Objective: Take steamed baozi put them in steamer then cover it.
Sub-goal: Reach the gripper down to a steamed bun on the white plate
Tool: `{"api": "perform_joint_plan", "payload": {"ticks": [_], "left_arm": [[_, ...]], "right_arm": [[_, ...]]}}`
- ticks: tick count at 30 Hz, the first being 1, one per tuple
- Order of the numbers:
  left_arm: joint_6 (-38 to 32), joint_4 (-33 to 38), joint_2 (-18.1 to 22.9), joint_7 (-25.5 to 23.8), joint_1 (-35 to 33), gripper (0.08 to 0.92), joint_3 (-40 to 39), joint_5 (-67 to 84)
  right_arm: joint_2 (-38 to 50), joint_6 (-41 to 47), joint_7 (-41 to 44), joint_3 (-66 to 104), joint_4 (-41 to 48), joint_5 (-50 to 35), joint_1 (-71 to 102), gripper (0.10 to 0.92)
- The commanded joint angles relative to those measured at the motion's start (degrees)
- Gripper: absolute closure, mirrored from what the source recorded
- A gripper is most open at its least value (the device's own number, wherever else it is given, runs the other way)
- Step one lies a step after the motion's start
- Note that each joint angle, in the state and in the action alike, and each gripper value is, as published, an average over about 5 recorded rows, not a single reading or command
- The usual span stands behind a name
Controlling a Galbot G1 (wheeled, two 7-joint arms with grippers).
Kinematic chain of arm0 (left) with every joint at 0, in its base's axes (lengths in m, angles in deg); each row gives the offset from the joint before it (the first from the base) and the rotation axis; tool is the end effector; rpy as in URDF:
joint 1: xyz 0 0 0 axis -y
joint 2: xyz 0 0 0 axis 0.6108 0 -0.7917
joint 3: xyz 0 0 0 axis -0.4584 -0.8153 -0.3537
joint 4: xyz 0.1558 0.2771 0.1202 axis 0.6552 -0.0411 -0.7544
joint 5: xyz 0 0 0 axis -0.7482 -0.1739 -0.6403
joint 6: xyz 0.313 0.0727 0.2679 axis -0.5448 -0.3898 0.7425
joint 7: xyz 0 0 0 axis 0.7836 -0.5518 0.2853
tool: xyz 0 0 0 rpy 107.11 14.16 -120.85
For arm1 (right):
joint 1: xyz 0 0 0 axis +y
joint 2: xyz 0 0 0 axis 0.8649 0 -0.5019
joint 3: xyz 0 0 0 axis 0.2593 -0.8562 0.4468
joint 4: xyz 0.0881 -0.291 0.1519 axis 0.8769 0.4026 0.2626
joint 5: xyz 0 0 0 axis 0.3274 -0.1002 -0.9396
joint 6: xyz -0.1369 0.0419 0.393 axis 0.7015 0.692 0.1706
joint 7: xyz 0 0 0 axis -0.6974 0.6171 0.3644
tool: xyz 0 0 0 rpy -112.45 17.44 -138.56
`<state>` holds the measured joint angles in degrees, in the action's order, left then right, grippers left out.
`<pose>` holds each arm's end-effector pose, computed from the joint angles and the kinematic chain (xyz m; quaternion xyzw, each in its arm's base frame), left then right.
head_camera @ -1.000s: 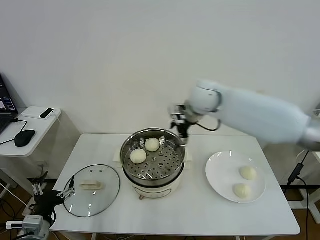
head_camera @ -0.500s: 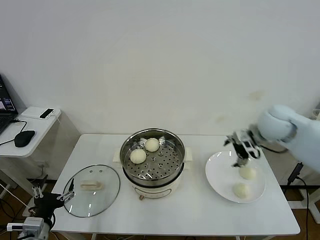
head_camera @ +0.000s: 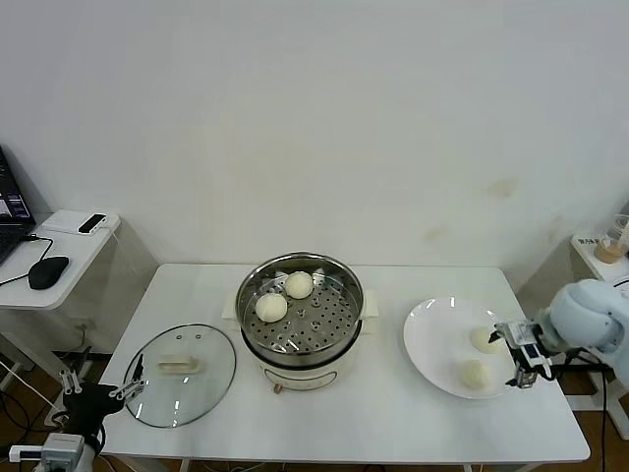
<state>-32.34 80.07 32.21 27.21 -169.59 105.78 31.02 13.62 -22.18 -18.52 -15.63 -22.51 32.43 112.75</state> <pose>0.2076 0.1466 -0.2528 0.0568 -0.9701 -0.2105 0.1062 0.4370 -0.1669 -0.1782 0.4660 -0.5318 0.5718 0.4159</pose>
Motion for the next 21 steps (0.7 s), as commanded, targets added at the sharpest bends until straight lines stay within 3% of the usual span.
{"api": "perform_joint_plan", "payload": {"ticks": [1, 21], "left_arm": [[0.0, 0.6, 0.0, -0.1, -0.8, 0.177, 0.6, -0.1], [0.0, -1.5, 0.1, 0.0, 0.2, 0.177, 1.1, -0.1]], "right_arm": [[-5.8, -0.5, -0.5, 6.0, 5.7, 2.7, 8.7, 0.203], [-12.3, 2.0, -1.8, -1.9, 13.2, 2.6, -0.2, 0.203]]}}
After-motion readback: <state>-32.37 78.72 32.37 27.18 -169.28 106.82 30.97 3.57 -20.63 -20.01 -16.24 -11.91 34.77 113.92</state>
